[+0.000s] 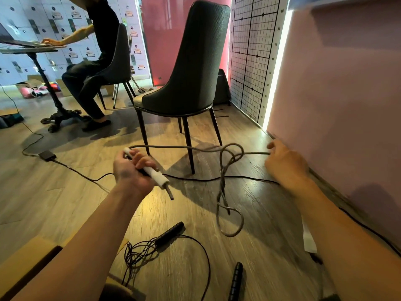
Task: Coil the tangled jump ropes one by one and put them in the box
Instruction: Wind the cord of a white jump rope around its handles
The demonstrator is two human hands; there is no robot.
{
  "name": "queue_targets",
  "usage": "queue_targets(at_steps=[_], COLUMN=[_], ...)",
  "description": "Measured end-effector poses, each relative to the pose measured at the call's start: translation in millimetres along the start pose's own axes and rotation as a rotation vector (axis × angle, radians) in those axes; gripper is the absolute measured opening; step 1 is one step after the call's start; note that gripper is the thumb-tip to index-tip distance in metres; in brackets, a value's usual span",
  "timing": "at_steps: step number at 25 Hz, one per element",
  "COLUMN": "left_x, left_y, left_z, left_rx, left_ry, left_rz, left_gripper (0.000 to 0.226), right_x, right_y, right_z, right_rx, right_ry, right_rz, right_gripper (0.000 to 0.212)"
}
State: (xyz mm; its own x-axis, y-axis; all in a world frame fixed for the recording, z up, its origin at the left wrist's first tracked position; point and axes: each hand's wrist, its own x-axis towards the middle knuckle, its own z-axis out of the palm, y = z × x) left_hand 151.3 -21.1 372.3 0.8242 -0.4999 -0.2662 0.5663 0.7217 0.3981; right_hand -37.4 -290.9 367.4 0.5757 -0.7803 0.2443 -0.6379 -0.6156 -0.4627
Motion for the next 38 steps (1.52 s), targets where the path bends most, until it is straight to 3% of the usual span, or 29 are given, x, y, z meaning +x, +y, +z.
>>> queue_targets(at_steps=[6, 10, 12, 14, 17, 19, 22, 25, 27, 30, 33, 38], left_x=[2.6, -10.4, -20.8, -31.5, -42.5, -44.4, -46.1, -45.0, -38.0, -20.2, -3.9, 10.6], left_y=[-4.1, -10.8, -18.1, -29.8, -48.3, -54.1, -51.2, -43.7, -34.8, -10.5, 3.4, 0.7], left_z=[-8.5, 2.0, 9.2, 19.6, 32.1, 33.7, 32.6, 32.2, 31.5, 23.5, 6.9, -5.5], left_rx=[0.080, 0.109, 0.196, 0.287, 0.347, 0.339, 0.277, 0.148, 0.022, -0.052, 0.131, 0.729], left_ry=[0.043, -0.130, -0.251, -0.362, -0.493, -0.537, -0.566, -0.552, -0.503, -0.282, -0.160, -0.016], left_rz=[-0.013, -0.118, -0.203, -0.309, -0.449, -0.513, -0.532, -0.393, -0.171, 0.204, 0.423, 0.667], left_gripper=[0.042, 0.047, 0.049, 0.048, 0.052, 0.054, 0.052, 0.042, 0.034, 0.038, 0.038, 0.034], right_x=[4.5, 17.0, 11.9, -4.9, -42.1, -53.3, -56.8, -60.9, -67.5, -72.7, -71.5, -64.1], right_y=[27.6, 44.0, 34.8, 6.4, -52.8, -72.3, -78.8, -82.2, -85.6, -81.4, -79.9, -79.5], right_z=[12.3, 27.5, 30.8, 30.4, 22.0, 19.8, 16.0, 19.6, 24.8, 24.7, 21.8, 11.5], right_rx=[0.016, -0.159, -0.176, 0.039, 0.587, 0.707, 0.806, 0.751, 0.643, 0.507, 0.233, 0.108], right_ry=[-0.156, -0.204, -0.254, -0.349, -0.609, -0.690, -0.735, -0.734, -0.802, -0.909, -0.848, -0.686], right_rz=[-0.103, 0.067, 0.066, -0.083, -0.340, -0.415, -0.387, -0.381, -0.364, -0.325, -0.431, -0.588], right_gripper=[0.025, 0.041, 0.043, 0.044, 0.043, 0.033, 0.023, 0.027, 0.032, 0.037, 0.039, 0.032])
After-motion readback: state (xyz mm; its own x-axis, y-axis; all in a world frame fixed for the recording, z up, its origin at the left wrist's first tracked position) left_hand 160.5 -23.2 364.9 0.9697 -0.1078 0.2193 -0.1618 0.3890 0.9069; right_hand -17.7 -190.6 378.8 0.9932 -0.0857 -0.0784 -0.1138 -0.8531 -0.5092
